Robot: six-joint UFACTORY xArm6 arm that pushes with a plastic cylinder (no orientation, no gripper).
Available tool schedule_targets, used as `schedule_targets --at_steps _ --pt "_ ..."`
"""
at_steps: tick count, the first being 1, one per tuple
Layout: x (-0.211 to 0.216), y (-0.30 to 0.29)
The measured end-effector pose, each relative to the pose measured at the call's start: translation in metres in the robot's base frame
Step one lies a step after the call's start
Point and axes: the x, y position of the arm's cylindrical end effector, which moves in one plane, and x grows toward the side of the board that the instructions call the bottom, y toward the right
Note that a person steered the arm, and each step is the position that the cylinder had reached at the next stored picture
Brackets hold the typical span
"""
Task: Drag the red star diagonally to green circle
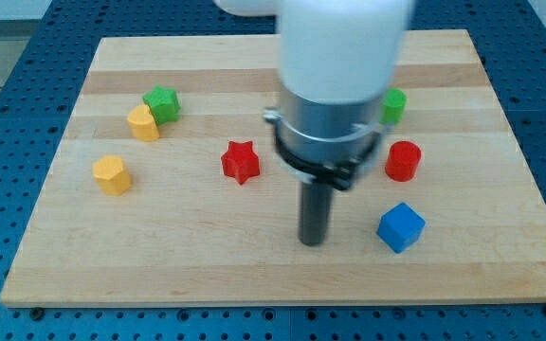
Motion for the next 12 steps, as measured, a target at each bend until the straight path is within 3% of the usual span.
schedule_targets --at_steps 1,2,4,5,6,8,9,10,12 --pt "-0.041 -0.023" --pt "-0.045 -0.05" --pt "-0.165 -0.049" --pt "-0.179 -0.053" --pt "-0.219 -0.093" --pt "-0.223 -0.229" --pt "-0.217 -0.27" --pt "-0.197 -0.276" --pt "-0.185 -0.231"
